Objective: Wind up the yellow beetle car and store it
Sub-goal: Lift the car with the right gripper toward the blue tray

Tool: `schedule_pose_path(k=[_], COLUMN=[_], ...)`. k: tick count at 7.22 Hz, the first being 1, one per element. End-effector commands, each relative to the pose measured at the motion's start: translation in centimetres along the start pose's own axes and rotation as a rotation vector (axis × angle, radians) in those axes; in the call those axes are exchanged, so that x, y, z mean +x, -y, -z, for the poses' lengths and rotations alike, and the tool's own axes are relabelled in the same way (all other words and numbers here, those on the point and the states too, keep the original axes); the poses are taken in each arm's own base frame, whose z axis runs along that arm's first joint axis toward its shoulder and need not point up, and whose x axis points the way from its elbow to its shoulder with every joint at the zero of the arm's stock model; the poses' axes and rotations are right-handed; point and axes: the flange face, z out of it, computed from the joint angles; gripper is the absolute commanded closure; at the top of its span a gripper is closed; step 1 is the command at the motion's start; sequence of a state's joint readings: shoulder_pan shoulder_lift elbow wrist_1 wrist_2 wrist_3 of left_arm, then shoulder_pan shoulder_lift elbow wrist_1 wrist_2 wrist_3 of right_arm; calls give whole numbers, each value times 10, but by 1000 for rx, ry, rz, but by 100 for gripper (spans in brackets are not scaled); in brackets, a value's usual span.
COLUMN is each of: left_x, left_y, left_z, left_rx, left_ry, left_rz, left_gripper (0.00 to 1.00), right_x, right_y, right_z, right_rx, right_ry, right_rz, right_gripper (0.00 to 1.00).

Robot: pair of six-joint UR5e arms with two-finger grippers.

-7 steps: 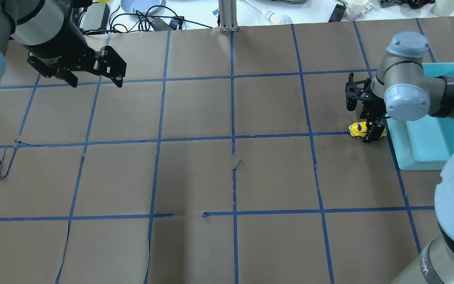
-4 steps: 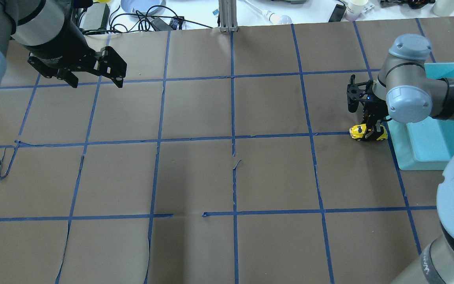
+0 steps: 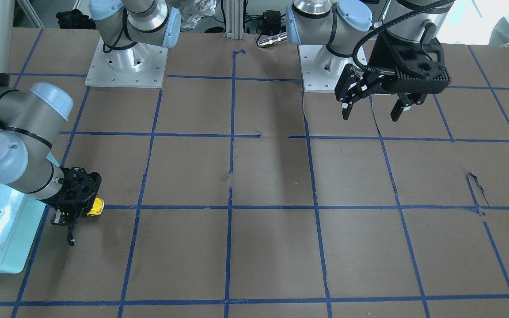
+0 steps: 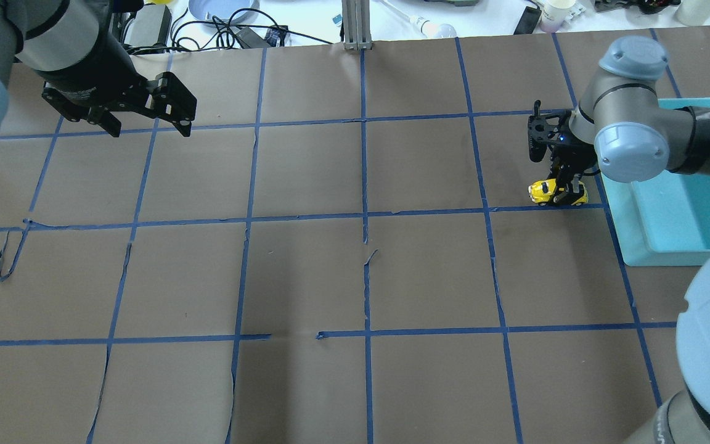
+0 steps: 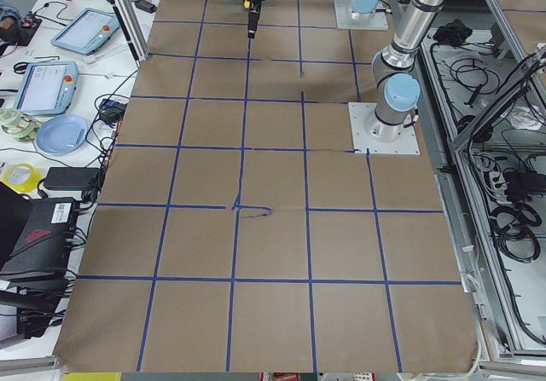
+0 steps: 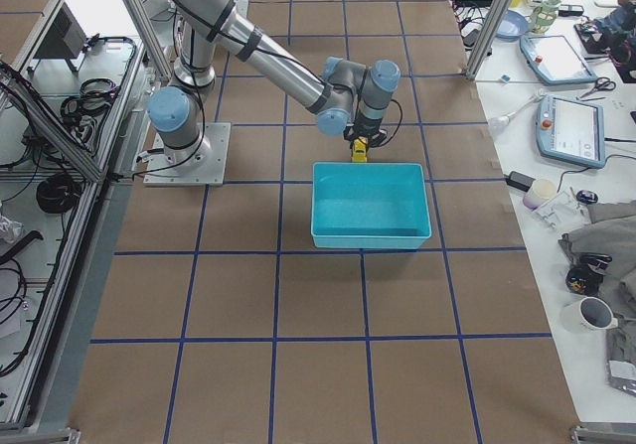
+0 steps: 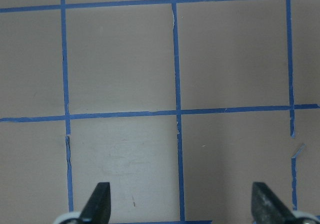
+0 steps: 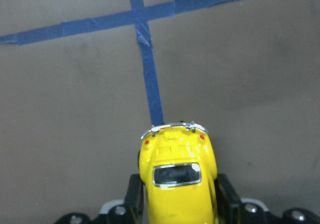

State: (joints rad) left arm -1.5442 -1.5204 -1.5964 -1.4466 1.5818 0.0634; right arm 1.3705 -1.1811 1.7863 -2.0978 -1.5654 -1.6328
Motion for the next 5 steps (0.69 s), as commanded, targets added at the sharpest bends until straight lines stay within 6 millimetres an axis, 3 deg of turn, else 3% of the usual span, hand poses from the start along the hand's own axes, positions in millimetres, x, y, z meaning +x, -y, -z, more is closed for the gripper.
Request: schedule_pose_path(k=[1,2,3,4,5], left_x=[0,-1,-1,0,-1], left_y=[0,1,0,0,0], left_z=[1,0,1,1,0], left_rx=[3,0,1,1,0], left_ry=[0,0,1,0,1], left_rz=[0,0,0,0,0], left_gripper=[0,0,0,0,0], right_x=[13,26,33,35,34], right_y=[40,24,-3,-61,-120], right_z=[81,128,163,169,159], right_rx=[-14,-103,-130,-119,-111], right_ry=[-38,-27,-20,7,33], right_rz=[29,17,-16,-77,-46], right_gripper=[100,100,100,100,100])
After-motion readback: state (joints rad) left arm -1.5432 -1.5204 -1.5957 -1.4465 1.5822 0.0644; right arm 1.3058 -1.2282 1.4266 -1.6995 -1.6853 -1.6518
